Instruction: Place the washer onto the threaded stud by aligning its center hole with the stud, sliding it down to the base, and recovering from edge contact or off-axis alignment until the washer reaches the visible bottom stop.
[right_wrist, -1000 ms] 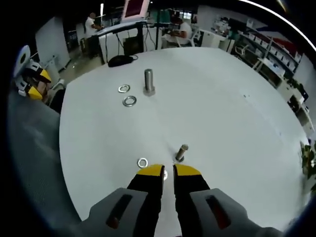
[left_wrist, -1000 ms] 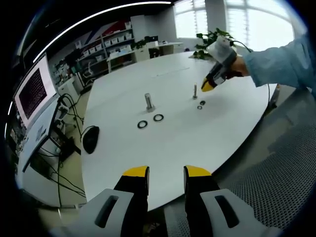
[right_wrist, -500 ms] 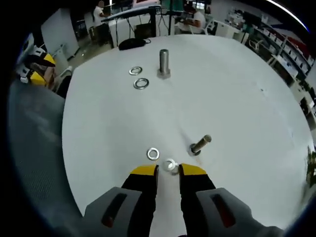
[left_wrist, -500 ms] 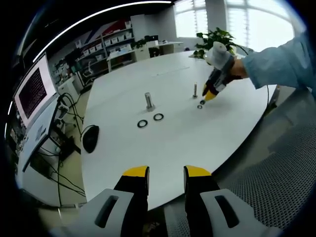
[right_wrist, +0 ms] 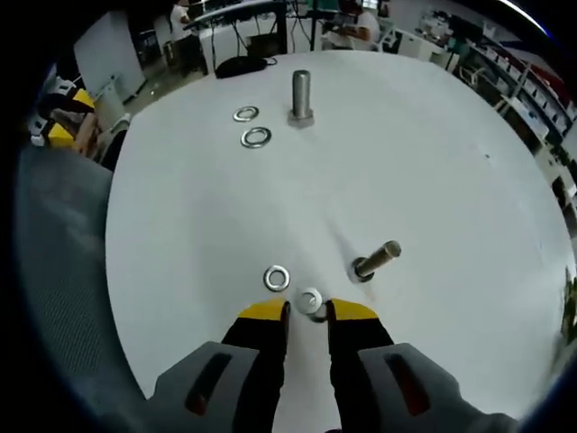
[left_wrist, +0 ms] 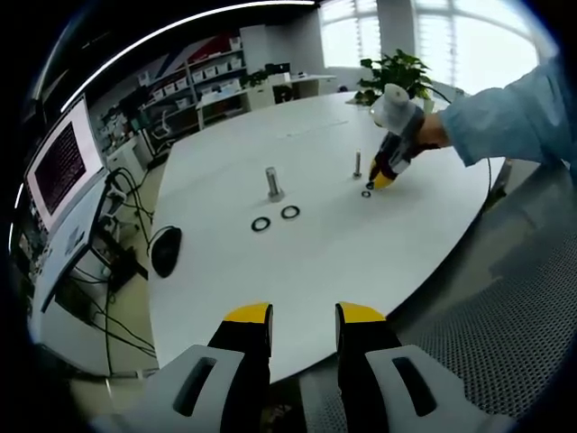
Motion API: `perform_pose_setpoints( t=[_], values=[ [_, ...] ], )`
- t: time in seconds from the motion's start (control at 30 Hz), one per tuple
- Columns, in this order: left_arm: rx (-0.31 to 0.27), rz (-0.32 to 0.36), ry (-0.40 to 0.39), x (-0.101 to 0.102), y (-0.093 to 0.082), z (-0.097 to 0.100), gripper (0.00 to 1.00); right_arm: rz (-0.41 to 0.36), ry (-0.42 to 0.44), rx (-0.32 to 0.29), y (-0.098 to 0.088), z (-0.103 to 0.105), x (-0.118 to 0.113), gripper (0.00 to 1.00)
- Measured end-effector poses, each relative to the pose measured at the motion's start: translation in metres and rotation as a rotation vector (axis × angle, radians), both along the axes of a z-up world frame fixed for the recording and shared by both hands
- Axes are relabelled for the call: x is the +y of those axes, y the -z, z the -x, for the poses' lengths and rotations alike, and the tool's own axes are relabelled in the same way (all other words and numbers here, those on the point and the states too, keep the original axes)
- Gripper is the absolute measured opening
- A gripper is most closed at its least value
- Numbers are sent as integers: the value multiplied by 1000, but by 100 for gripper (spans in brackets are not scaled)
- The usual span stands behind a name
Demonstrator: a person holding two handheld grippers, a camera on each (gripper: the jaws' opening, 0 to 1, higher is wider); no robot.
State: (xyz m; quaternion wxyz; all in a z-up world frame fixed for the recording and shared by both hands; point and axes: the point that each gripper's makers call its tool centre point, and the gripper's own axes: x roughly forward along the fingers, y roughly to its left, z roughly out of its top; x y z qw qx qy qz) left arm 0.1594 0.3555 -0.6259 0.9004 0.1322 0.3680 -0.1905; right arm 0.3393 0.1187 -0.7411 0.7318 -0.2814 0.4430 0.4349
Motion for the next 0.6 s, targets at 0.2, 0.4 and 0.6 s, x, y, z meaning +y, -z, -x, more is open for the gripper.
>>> perform_pose_setpoints(
  t=[0.2, 0.4, 0.6],
  values=[
    [1, 0, -1, 0, 0, 0, 26, 15, -16, -13, 1, -2, 0, 18],
    [2, -1, -1, 0, 0, 0, 26, 70, -76, -59, 2, -2, -2, 16],
    [2, -1, 0, 0, 1, 0, 26, 76, -80, -63, 2, -4, 1, 17]
  ],
)
